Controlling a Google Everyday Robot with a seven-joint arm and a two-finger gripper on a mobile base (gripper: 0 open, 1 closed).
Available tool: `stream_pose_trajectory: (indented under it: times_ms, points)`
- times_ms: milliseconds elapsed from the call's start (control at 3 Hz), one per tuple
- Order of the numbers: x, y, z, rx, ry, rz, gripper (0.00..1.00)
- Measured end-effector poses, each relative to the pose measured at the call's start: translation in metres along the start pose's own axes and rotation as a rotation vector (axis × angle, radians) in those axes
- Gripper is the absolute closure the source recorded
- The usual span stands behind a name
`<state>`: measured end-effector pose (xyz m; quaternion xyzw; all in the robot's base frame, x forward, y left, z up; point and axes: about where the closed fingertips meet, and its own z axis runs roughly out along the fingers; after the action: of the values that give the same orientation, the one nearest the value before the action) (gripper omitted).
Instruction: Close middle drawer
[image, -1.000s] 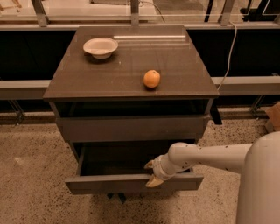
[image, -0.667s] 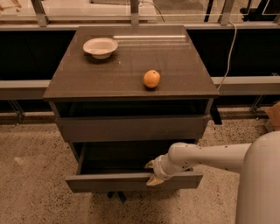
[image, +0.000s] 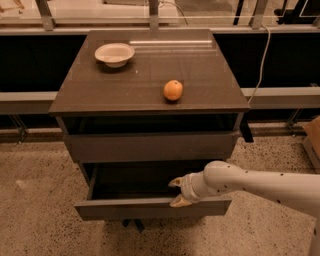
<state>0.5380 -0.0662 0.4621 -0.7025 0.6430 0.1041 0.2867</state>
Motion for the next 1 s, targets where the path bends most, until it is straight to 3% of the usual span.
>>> stream_pose_trajectory:
  times_ms: [333,667,1000]
  points:
    - [-0.008,0.013,-0.021,0.027,-0.071,0.009,0.64]
    - [-0.021,0.063,-0.024,0.042,-0.253,0.071,0.95]
    - [-0.025,0.096,-0.015,0.06,-0.397,0.111,1.0]
